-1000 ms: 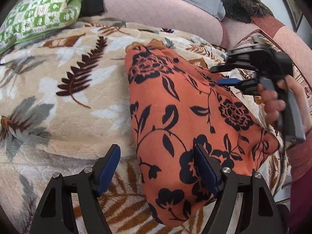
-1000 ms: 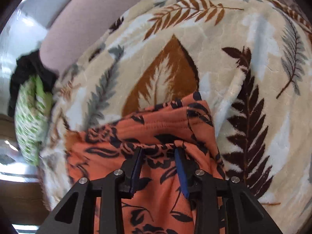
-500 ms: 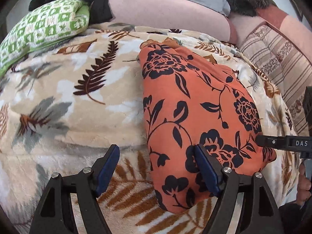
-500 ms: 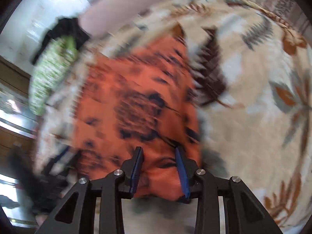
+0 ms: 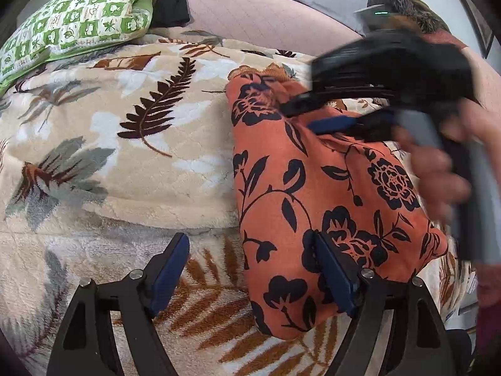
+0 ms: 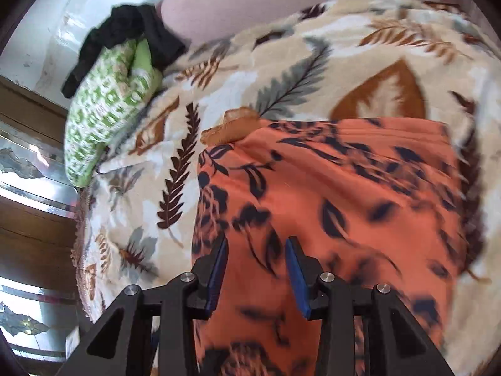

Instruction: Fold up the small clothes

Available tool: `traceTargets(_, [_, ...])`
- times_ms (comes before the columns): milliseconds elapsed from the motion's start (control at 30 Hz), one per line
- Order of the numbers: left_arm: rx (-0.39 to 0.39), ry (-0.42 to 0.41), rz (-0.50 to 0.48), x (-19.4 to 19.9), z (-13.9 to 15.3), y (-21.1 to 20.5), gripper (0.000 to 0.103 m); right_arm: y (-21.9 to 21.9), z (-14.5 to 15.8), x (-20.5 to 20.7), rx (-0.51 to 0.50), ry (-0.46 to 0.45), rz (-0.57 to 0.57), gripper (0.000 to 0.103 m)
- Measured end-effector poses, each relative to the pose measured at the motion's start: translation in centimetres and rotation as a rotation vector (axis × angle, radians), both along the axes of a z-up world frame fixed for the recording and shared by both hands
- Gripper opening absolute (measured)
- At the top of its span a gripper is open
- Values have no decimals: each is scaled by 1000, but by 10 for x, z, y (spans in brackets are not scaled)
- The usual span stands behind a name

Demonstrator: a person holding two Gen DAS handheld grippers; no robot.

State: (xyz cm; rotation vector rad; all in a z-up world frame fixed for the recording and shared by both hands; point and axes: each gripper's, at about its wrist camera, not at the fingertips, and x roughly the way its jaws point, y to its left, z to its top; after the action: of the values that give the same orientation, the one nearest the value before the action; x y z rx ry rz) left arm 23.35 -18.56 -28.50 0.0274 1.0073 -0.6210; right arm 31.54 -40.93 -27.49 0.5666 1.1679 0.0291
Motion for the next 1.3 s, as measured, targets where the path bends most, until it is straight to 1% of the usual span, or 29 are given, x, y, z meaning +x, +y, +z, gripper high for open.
traceTargets(67, [-10,-8,3,0,-1,0,83,-2,-20,28,-1,25,-35,42])
traceTargets(100, [-18,-5,8,0,-3,0,84,-4,-22,38,-19,9,-48,42])
traceTargets(133, [-27,8,9,0,-5,1,85,-5,-21,46,-46,-20,-52,41])
traceTargets(167, [-39,29,7,1,-7,1,89,-6,-21,52,-57,-24,-48,40])
traceTargets(200, [-45,56,3,2,-10,1,93,-8,-22,57,-42,-7,-53,40])
traceTargets(233, [-44,84,-8,4,-13,1,99,-12,-20,57,-21,-2,-68,40])
traceTargets(267, [-36,79,-23,2,-13,0,99,-15,-15,54,-10,-22,-79,40])
traceTargets(333, [-5,61,-45,-1,-9,-4,99,-25,5,36,-13,-148,-106,41])
traceTargets(367, [1,60,-45,-1,-6,-4,99,-31,14,24,2,-196,-123,41])
traceTargets(400, [4,61,-44,-2,-3,-4,99,-39,21,10,39,-219,-139,41])
traceTargets(433, [8,57,-42,-3,0,-4,99,-45,27,-2,67,-229,-147,41])
traceTargets(467, [8,44,-34,-4,4,-2,99,-48,32,-17,73,-239,-151,41])
traceTargets(567, [-24,-38,-1,-9,23,2,99,-51,45,-58,5,-248,-140,41])
traceTargets(633, [-18,-88,15,-11,32,1,99,-58,48,-90,1,-241,-142,41])
traceTargets(733, [54,-148,35,-11,34,-8,99,-57,49,-140,-6,-253,-154,41])
traceTargets(767, [85,-165,42,-12,32,-12,99,-56,45,-157,-11,-253,-161,41])
traceTargets(833, [186,-174,43,-11,19,-22,99,-51,30,-176,-33,-233,-166,41])
traceTargets(867, [227,-153,27,-9,9,-27,100,-50,16,-183,-68,-192,-170,41])
traceTargets(900, [217,-139,15,-9,4,-27,100,-47,1,-184,-111,-141,-162,41])
traceTargets(933, [186,-138,22,-9,3,-25,100,-46,-9,-184,-146,-120,-160,41])
traceTargets(967, [183,-138,32,-8,3,-24,100,-47,-13,-186,-174,-132,-170,41])
traceTargets(1067, [182,-142,36,-7,5,-23,100,-54,-3,-188,-126,-152,-205,41])
traceTargets(1100, [179,-144,38,-6,5,-23,100,-57,2,-191,-115,-187,-221,41])
traceTargets(1167, [175,-138,42,-5,4,-22,100,-59,10,-198,-124,-250,-234,41])
traceTargets(1300, [174,-138,50,-7,7,-24,100,-55,13,-203,-114,-311,-220,41])
